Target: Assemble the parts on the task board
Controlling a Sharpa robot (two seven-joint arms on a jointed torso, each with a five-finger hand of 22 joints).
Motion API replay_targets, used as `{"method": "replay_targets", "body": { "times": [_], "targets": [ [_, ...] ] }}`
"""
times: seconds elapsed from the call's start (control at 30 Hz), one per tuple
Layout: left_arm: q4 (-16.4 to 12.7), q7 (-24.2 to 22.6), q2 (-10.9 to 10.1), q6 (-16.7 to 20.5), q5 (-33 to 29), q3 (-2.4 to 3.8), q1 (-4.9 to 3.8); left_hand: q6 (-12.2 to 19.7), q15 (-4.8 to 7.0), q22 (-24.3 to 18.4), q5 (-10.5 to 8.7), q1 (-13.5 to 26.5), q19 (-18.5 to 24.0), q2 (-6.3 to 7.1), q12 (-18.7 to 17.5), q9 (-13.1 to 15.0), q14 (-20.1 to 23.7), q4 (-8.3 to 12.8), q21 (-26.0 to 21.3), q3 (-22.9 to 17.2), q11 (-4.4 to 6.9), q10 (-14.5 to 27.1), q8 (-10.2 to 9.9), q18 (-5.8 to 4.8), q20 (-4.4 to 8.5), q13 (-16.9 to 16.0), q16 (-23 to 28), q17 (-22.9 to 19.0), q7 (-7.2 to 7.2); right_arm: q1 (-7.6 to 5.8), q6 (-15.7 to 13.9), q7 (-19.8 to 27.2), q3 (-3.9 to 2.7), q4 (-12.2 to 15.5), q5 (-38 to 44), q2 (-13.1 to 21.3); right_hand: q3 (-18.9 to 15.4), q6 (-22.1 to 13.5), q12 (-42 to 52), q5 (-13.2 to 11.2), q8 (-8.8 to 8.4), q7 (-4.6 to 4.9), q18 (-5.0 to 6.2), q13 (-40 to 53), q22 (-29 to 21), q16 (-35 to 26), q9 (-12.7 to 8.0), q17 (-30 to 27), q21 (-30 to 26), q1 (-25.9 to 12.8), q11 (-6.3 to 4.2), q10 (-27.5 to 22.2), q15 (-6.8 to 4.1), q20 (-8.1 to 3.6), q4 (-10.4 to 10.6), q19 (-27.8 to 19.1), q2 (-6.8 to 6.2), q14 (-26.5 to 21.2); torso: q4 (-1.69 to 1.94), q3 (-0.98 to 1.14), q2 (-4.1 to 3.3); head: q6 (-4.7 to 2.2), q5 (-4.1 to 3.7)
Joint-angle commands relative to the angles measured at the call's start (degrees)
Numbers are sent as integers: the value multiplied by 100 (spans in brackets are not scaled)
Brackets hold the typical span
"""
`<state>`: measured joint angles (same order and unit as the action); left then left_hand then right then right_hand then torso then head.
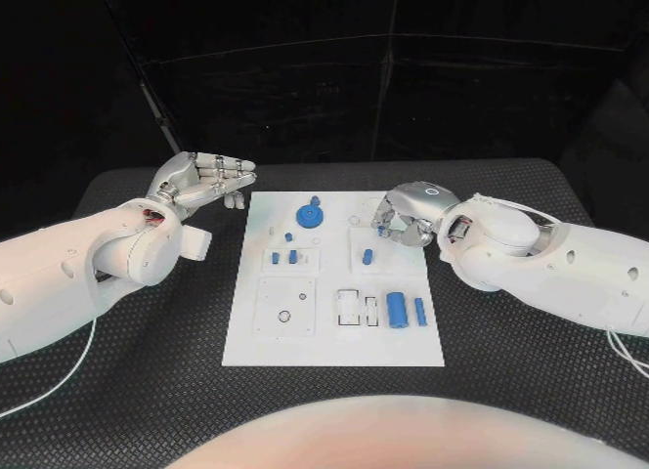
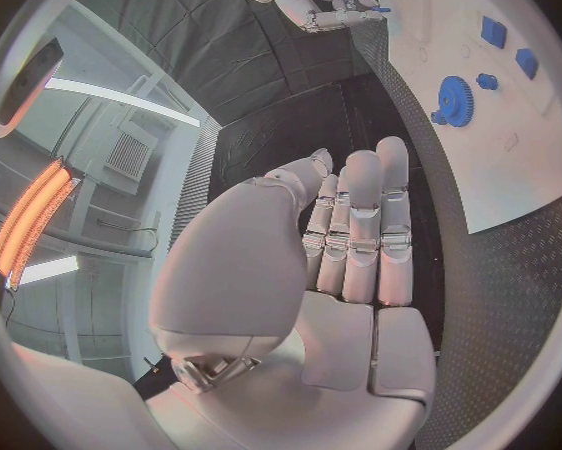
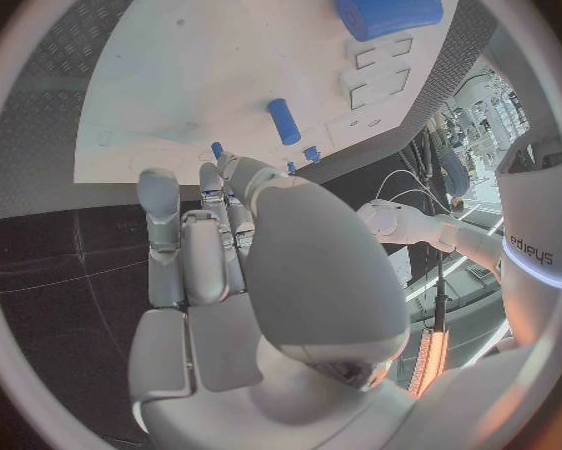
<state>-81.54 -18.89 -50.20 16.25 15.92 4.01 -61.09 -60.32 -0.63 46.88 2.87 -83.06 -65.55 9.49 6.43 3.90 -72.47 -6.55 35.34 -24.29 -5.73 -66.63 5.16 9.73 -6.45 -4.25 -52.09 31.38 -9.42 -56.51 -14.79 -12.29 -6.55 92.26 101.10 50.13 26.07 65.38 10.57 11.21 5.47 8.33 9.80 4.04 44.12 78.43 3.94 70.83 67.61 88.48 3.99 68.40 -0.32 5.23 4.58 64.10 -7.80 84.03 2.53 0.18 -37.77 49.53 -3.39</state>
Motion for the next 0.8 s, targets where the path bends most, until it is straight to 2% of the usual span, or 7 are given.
{"method": "replay_targets", "body": {
  "times": [0.03,0.27,0.47,0.57,0.63,0.8],
  "targets": [
    [-3,-80,-4,-2,-39,7,-5,-4,-9,-11,-5,-54,13,16,1,-6,32,39,-33,7,-8,50,-2,72,-3,9,23,-11,-41,-10,-270,64,-49,181,-139,44,30,45,-27,-24,-14,3,-111,-1,8,20,7,8,29,-50,25,34,-18,25,-2,6,-1,262,2,-2,1,-7,18],
    [-3,-83,17,-9,-39,7,-5,5,-13,-14,-5,-53,13,17,-2,-8,33,45,-39,6,-13,63,-8,71,-4,11,27,-17,-47,-10,-349,161,-97,601,-315,-78,33,46,-27,-28,-14,3,-112,0,18,29,7,24,34,-56,25,35,-18,26,-7,10,-2,265,17,-4,-3,-10,104],
    [-6,-83,47,-11,-39,7,-5,5,-13,-14,-5,-53,13,17,-2,-8,33,45,-39,6,-13,63,-8,71,-4,11,27,-17,-47,-8,-386,280,-101,685,-451,-332,43,44,-32,-26,-17,5,-111,-1,10,30,6,22,31,-63,26,32,-18,26,-14,5,3,265,19,-11,-9,14,226],
    [-10,-85,72,-14,-39,7,-5,8,-15,-16,-5,-53,13,19,-4,-8,34,48,-42,6,-16,71,-10,70,-5,12,30,-20,-50,-7,-396,354,-100,680,-518,-492,48,41,-35,-24,-20,7,-109,-2,3,31,6,23,28,-68,27,28,-18,26,-20,1,4,266,19,-19,-11,39,328],
    [-11,-86,88,-16,-39,7,-5,8,-15,-16,-5,-53,13,19,-4,-8,34,48,-42,6,-16,72,-10,70,-5,12,30,-20,-50,-1,-392,401,-97,657,-556,-592,49,40,-36,-23,-22,8,-108,-2,-1,32,5,24,26,-71,28,27,-18,26,-22,-2,5,266,15,-17,-12,47,407],
    [-8,-85,117,-14,-39,8,-6,8,-15,-16,-5,-53,13,19,-4,-8,34,48,-42,6,-16,72,-10,70,-5,12,30,-20,-50,108,-376,495,-89,577,-609,-792,57,33,-43,-18,-28,12,-108,-3,-6,30,4,19,25,-81,31,20,-16,27,-32,-5,6,265,11,-17,-6,47,606]
  ]
}}
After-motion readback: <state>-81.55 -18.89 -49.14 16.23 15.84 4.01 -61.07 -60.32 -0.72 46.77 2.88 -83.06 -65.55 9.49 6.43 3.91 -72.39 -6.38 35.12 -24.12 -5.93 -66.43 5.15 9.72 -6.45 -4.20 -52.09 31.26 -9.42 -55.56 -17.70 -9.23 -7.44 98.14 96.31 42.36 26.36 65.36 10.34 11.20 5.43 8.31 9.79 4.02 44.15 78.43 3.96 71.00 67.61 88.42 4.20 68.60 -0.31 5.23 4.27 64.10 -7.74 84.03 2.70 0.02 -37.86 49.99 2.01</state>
